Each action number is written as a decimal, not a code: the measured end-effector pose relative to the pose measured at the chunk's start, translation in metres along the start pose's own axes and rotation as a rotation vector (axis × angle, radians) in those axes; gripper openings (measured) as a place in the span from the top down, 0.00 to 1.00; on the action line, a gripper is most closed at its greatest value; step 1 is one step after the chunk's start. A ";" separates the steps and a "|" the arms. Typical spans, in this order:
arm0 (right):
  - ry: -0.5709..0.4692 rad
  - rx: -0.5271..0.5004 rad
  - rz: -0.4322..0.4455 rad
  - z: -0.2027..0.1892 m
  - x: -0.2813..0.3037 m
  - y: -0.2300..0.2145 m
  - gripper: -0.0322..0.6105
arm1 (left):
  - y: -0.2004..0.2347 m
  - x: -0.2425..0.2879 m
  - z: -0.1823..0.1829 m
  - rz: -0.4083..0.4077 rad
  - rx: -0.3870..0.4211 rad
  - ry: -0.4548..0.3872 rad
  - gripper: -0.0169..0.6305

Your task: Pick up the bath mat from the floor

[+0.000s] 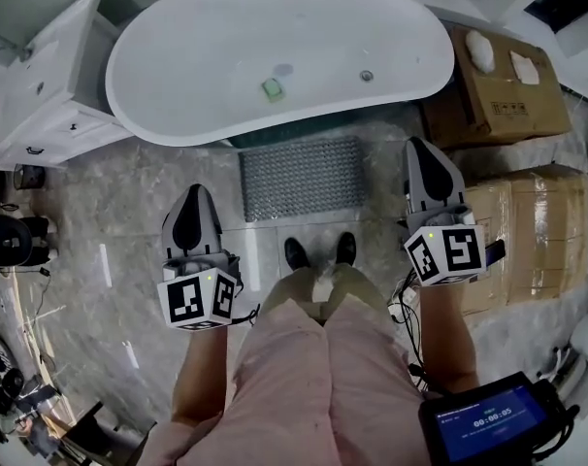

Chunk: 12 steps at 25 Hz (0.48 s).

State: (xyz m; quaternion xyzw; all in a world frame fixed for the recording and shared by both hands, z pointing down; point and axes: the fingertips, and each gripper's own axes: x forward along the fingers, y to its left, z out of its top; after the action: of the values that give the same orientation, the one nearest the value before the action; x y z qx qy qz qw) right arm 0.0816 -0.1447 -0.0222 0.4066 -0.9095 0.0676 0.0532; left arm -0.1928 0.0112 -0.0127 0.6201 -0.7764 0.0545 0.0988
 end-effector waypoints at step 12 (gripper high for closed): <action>0.039 -0.003 0.012 -0.032 0.002 -0.023 0.92 | -0.008 0.020 -0.026 0.003 0.018 0.042 0.93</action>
State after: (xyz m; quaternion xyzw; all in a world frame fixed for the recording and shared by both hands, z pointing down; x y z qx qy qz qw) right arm 0.0990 -0.1562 0.0110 0.3995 -0.9109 0.0743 0.0712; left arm -0.1869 -0.0039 0.0169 0.6185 -0.7745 0.0746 0.1095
